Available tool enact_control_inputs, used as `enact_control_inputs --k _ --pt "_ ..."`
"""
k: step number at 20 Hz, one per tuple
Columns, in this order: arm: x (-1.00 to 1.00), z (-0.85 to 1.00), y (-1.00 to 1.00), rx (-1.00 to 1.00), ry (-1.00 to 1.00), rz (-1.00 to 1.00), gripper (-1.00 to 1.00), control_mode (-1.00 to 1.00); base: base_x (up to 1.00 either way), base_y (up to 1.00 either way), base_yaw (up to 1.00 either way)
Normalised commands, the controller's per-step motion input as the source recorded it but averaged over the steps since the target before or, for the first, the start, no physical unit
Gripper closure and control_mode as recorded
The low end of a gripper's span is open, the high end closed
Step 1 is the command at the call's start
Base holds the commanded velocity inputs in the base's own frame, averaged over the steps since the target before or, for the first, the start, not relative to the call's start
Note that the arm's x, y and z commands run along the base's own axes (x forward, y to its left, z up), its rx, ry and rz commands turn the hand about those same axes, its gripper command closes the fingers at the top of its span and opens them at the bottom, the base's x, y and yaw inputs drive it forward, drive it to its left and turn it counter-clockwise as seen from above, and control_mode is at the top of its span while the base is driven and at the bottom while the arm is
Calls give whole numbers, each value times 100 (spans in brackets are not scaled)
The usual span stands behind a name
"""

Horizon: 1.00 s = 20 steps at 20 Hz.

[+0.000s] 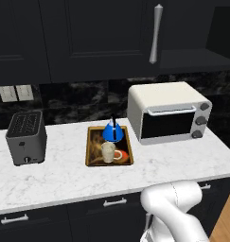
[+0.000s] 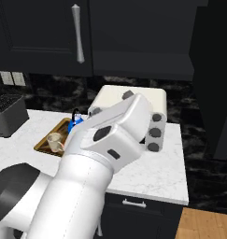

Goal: Pick the kettle from the counter and place it on the tray. Then pick the mug from the cabinet and place it on the tray. Then close the cabinet doors.

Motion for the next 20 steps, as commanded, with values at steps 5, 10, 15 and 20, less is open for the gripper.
enact_control_inputs --k 5,10,15,20 --pt "0 -14 -18 -11 0 -7 -100 -100 0 0 0" --pt "-3 -8 -26 -9 0 -1 -100 -100 0 0 0" --pt "-3 -7 -29 -6 0 -1 -100 -100 0 0 0" --pt "0 -5 -28 -9 0 -2 -100 -100 0 0 0"
